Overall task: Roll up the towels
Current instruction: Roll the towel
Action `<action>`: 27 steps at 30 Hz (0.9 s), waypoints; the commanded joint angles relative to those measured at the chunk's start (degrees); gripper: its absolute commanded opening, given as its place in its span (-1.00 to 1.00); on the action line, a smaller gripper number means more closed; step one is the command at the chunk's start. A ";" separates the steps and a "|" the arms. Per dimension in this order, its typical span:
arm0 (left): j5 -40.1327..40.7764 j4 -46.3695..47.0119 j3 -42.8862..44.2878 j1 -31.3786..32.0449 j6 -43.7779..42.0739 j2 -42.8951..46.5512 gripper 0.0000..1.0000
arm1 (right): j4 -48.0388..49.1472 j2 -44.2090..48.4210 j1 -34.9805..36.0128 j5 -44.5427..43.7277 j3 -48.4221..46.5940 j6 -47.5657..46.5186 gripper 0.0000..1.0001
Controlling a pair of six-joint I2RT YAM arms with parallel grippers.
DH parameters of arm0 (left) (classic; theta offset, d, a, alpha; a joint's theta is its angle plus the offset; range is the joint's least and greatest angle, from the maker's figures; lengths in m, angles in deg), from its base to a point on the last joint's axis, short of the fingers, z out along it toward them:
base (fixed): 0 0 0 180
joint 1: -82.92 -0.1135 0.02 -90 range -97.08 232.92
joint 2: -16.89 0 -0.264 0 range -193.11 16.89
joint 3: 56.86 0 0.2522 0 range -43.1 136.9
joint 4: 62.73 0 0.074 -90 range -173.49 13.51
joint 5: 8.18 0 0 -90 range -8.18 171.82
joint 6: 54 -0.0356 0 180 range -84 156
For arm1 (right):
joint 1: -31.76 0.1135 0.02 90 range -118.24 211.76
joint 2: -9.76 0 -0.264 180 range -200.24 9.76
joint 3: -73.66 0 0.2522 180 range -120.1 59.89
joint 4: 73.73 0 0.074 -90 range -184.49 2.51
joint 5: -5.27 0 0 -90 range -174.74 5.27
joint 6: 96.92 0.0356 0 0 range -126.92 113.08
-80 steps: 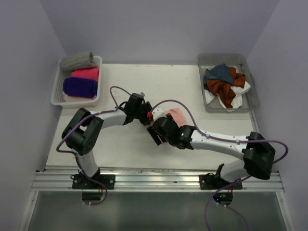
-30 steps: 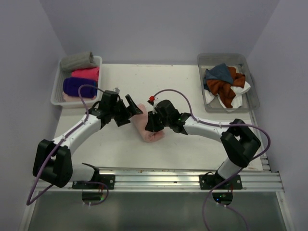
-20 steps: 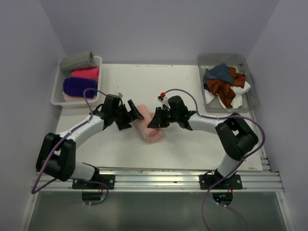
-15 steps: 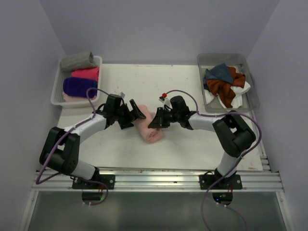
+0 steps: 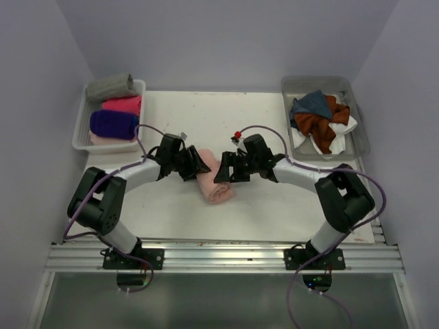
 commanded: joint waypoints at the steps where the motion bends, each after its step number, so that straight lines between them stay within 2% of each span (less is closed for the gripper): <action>1: 2.69 -3.16 2.15 0.17 -0.13 0.51 0.06 | -18.73 8.16 3.48 -17.40 -4.28 -10.50 0.60; 2: 2.95 -3.87 2.32 0.17 -0.39 0.42 0.06 | -20.68 9.22 4.97 -26.22 -5.08 -11.91 0.63; 6: 3.39 -6.07 2.68 0.17 -0.48 0.51 0.09 | -26.76 11.60 17.51 -46.63 -10.78 -19.04 0.67; 8: 3.39 -6.69 2.68 0.17 -0.31 0.51 0.10 | -27.82 11.08 21.05 -51.42 -12.46 -22.99 0.67; 9: 3.57 -6.86 2.68 0.26 -0.30 0.60 0.10 | -28.26 9.94 24.46 -57.28 -14.21 -24.22 0.67; 11: 3.74 -7.48 2.94 0.18 -0.13 0.51 0.11 | -27.83 8.62 27.56 -61.27 -15.45 -28.79 0.67; 14: 3.83 -8.18 3.64 0.17 -0.04 0.34 0.11 | -27.30 4.67 31.96 -65.85 -17.47 -33.72 0.69; 18: 4.18 -9.15 4.52 0.17 -0.22 0.07 0.13 | -26.16 0.62 35.39 -67.53 -18.88 -37.50 0.77; 22: 4.27 -9.59 4.79 0.18 -0.22 -0.28 0.13 | -22.38 -0.87 35.39 -64.72 -17.91 -38.21 0.85; 27: 4.36 -10.20 4.87 0.17 -0.13 -0.37 0.14 | -22.90 -5.97 35.39 -64.55 -18.53 -37.24 0.86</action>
